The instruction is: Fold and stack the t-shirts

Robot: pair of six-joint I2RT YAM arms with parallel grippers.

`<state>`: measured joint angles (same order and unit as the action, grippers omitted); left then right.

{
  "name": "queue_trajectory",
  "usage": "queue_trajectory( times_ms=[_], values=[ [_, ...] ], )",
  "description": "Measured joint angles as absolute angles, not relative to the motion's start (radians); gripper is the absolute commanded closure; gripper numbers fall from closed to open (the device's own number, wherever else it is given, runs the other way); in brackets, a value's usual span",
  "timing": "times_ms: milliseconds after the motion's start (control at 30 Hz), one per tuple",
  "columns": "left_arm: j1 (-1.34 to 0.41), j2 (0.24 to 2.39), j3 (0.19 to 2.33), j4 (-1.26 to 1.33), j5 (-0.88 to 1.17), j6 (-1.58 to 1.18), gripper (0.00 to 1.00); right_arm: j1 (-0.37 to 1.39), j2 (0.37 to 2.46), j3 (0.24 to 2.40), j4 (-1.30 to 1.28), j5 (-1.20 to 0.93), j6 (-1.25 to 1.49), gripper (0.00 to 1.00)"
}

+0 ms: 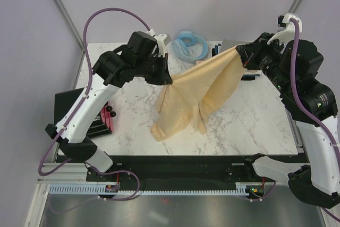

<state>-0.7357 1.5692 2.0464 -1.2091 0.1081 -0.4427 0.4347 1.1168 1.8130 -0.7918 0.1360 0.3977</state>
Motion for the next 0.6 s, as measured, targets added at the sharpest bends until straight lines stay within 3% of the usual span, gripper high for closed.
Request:
queue_trajectory(
  times_ms=[600],
  values=[
    [-0.735, 1.436, 2.078, -1.14, 0.118, -0.417, 0.98, 0.441, 1.075, 1.929, -0.859, 0.198, 0.325, 0.92]
  ],
)
